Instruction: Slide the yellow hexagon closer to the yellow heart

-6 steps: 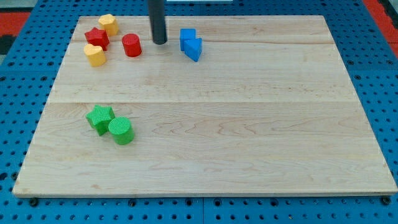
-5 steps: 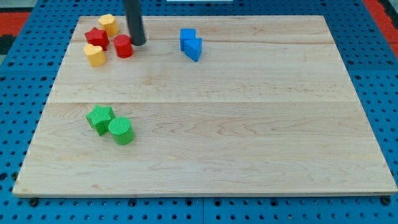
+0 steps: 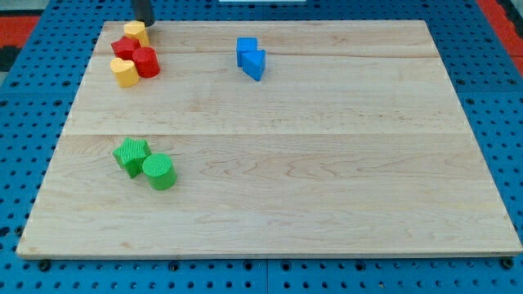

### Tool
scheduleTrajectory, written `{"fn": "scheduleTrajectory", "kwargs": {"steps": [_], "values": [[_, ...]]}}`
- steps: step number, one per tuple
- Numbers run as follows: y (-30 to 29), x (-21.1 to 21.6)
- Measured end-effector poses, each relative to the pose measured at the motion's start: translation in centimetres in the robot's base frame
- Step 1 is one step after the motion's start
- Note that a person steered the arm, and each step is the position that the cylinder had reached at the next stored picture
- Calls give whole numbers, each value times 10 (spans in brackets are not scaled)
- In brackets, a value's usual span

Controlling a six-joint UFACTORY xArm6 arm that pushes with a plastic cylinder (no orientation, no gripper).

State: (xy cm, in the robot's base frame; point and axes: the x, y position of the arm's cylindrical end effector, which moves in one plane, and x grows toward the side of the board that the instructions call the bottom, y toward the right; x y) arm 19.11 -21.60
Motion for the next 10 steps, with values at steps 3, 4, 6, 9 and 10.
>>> {"fn": "scheduleTrajectory", "kwargs": {"steps": [3,4,6,9,10], "values": [[42,37],[63,16],[83,122],[67,142],[43,144]]}}
